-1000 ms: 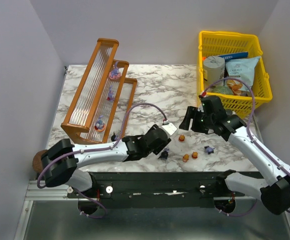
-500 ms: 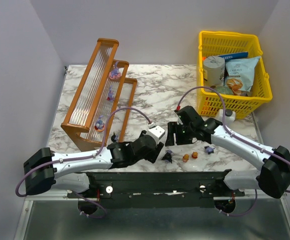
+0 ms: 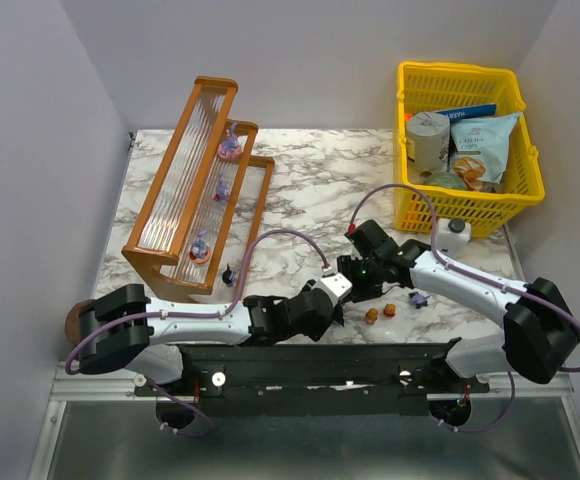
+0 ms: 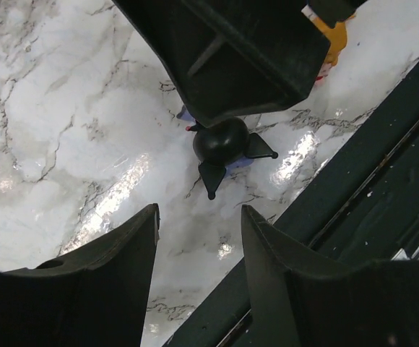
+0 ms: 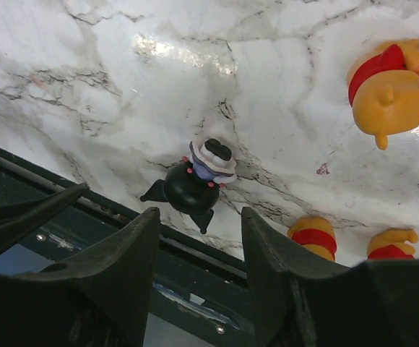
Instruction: Place and organize the plastic toys onto the shelf
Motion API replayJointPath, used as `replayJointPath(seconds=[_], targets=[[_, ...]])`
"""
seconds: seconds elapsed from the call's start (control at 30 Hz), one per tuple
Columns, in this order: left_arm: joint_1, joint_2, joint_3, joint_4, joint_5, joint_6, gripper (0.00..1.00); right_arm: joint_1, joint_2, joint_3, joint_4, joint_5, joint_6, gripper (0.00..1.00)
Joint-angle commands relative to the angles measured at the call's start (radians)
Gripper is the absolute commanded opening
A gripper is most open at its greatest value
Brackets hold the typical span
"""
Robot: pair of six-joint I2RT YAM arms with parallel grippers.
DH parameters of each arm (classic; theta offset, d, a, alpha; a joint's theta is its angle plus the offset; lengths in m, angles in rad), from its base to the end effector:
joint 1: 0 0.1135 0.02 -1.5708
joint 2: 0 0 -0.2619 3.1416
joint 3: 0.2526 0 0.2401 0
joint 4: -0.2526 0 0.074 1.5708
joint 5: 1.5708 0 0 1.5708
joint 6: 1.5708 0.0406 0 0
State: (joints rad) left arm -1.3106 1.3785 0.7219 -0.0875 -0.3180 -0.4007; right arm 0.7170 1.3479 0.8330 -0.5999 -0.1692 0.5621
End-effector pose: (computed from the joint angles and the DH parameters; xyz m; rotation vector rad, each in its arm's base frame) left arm 0.0826 -0.2611 0.1999 0.8731 2.1561 -0.5244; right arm 0.1796 0.1656 0.2043 -0.2733 2.8049 0.5819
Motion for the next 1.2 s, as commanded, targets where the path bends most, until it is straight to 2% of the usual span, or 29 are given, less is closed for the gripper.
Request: replayJointPath(seconds=[0.0, 0.13, 0.33, 0.6, 0.87, 1.1, 1.17], targets=[[-0.006, 0.028, 0.008, 0.054, 0.01, 0.007, 0.57, 0.01, 0.033, -0.02, 0.038, -0.033, -0.014, 0.53], [-0.006, 0.033, -0.004, 0.083, 0.022, 0.01, 0.56, 0.012, 0.065, -0.015, 0.055, -0.038, -0.016, 0.45], [-0.006, 0.05, -0.015, 0.104, 0.045, 0.042, 0.53, 0.013, 0.12, -0.014, 0.074, -0.035, -0.027, 0.38], [-0.004, 0.054, -0.033, 0.107, 0.063, 0.056, 0.52, 0.015, 0.181, 0.0, 0.092, -0.023, -0.034, 0.38], [-0.006, 0.063, -0.062, 0.126, 0.074, 0.045, 0.52, 0.015, 0.211, 0.006, 0.117, -0.026, -0.033, 0.41], [-0.006, 0.054, -0.081, 0.137, 0.039, 0.051, 0.52, 0.015, 0.241, 0.012, 0.121, -0.013, -0.027, 0.31], [-0.006, 0.053, -0.081, 0.135, 0.036, 0.054, 0.52, 0.015, 0.252, 0.014, 0.121, -0.001, -0.025, 0.25]])
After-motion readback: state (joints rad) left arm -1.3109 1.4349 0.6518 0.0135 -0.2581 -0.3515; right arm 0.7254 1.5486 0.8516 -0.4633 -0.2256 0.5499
